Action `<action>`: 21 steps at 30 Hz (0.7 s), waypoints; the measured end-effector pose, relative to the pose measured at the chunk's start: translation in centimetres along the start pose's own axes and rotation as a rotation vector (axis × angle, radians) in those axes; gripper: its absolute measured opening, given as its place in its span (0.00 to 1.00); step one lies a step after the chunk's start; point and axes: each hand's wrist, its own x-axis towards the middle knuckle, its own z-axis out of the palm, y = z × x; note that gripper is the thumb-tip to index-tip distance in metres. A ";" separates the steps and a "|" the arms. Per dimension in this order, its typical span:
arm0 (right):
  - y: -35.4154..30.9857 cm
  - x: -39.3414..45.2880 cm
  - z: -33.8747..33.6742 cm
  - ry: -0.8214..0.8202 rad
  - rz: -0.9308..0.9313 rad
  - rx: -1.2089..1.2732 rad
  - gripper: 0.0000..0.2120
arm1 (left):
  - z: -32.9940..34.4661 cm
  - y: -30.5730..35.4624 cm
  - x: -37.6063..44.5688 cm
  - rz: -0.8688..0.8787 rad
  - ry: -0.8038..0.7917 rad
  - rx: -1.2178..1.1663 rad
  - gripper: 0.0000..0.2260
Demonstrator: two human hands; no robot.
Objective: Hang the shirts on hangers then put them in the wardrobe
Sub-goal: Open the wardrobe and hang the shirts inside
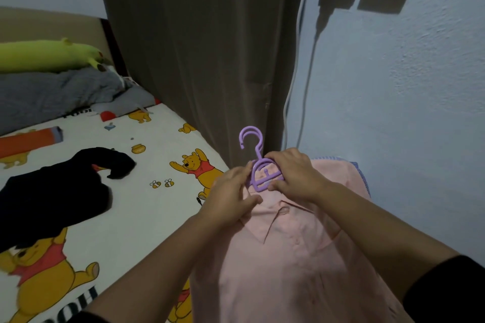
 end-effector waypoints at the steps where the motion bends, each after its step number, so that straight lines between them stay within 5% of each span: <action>1: -0.1 -0.1 -0.1 0.004 0.003 -0.001 0.29 | -0.1 0.0 -0.8 -0.002 0.023 0.035 0.35; 9: -0.2 -0.8 -1.0 0.005 0.019 -0.007 0.29 | 0.6 -1.2 -3.7 -0.077 -0.117 0.366 0.54; 21: -0.3 -3.2 -2.7 0.080 0.052 0.023 0.28 | 2.1 -0.1 -4.9 -0.128 0.032 0.425 0.53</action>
